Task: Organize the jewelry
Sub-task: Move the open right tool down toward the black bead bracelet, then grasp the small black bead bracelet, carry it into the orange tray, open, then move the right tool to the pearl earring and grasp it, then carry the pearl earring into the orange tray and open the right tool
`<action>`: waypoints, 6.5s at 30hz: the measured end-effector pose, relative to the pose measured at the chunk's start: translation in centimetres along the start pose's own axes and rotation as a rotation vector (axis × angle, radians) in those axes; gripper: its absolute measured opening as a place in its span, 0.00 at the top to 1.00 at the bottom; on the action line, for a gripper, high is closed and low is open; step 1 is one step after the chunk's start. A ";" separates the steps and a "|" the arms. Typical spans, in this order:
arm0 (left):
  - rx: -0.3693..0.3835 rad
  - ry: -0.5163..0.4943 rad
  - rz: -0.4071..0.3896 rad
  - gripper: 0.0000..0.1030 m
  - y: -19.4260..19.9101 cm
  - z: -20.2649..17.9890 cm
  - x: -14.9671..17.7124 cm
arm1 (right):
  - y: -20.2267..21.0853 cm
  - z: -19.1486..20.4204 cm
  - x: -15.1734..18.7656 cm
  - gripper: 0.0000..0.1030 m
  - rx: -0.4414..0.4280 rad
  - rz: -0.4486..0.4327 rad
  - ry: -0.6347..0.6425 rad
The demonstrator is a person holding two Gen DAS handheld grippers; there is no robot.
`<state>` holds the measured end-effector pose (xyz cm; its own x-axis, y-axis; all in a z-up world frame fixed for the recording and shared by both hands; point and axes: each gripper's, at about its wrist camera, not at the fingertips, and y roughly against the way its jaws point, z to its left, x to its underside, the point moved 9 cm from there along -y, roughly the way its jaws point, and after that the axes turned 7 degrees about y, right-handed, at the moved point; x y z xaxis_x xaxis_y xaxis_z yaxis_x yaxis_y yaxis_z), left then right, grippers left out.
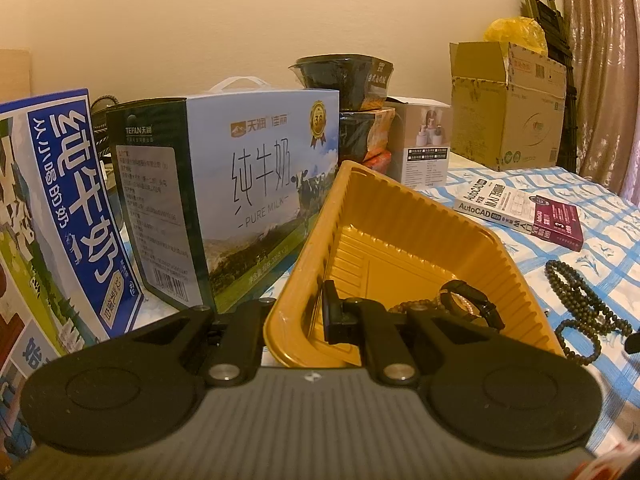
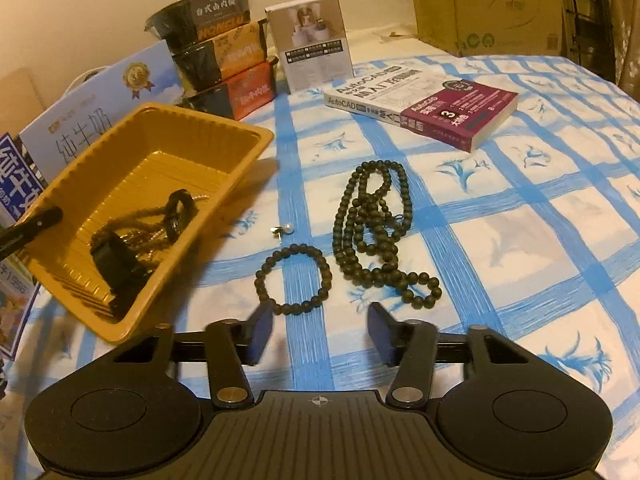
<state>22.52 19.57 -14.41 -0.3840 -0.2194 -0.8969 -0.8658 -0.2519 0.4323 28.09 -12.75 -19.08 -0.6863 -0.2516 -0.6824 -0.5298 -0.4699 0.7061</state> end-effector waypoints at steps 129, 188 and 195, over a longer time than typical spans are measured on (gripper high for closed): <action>0.006 0.003 -0.006 0.91 0.1 0.0 0.1 | 0.7 6.3 -4.4 0.41 -0.091 -0.139 0.047; -0.002 -0.015 0.006 0.90 -0.3 0.4 0.4 | -10.0 3.6 -4.4 0.82 0.022 -0.083 0.349; -0.002 -0.009 0.007 0.90 -0.2 0.4 0.4 | -6.2 5.5 -6.4 0.82 -0.037 -0.160 0.336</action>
<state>22.46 19.93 -14.87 -0.3929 -0.2129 -0.8946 -0.8624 -0.2524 0.4389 33.02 -3.53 -18.09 -0.3912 -0.4330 -0.8121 -0.5950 -0.5541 0.5821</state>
